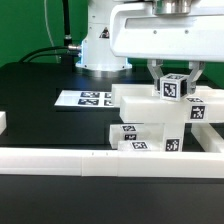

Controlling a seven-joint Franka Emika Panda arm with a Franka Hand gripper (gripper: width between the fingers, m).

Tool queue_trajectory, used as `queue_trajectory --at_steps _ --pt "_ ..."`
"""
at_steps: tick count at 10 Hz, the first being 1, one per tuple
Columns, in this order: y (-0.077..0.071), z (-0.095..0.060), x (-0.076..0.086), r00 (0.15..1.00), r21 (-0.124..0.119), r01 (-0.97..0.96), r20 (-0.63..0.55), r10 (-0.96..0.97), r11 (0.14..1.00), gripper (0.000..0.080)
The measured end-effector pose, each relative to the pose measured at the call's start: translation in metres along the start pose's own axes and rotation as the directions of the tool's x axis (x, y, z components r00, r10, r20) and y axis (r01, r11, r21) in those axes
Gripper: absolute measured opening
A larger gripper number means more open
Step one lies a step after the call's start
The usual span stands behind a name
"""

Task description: Assemble chair

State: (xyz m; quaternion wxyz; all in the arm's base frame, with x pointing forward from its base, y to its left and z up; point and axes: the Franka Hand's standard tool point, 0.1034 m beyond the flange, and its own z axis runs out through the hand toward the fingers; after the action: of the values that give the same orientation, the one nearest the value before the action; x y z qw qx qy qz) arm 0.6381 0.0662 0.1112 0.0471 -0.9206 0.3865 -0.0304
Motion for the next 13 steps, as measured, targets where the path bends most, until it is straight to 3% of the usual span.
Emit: queue_trajectory --at_steps 3,6,9,10,13 --pt "-0.0015 0.0 -0.0014 0.978 0.007 -0.21 0.008 0.21 0.978 0.0268" --pt "-0.0031 0.0007 -0.004 0.891 0.015 -0.454 0.036 0.453 0.891 0.0268" --pt "-0.0042 0.0013 -0.0039 0.746 0.023 -0.665 0.073 0.662 0.747 0.0268" --pt "-0.0054 0.0013 -0.0049 0.656 0.016 -0.753 0.084 0.75 0.658 0.0268" --pt "-0.0055 0.0015 -0.0053 0.656 0.015 -0.754 0.083 0.75 0.657 0.028"
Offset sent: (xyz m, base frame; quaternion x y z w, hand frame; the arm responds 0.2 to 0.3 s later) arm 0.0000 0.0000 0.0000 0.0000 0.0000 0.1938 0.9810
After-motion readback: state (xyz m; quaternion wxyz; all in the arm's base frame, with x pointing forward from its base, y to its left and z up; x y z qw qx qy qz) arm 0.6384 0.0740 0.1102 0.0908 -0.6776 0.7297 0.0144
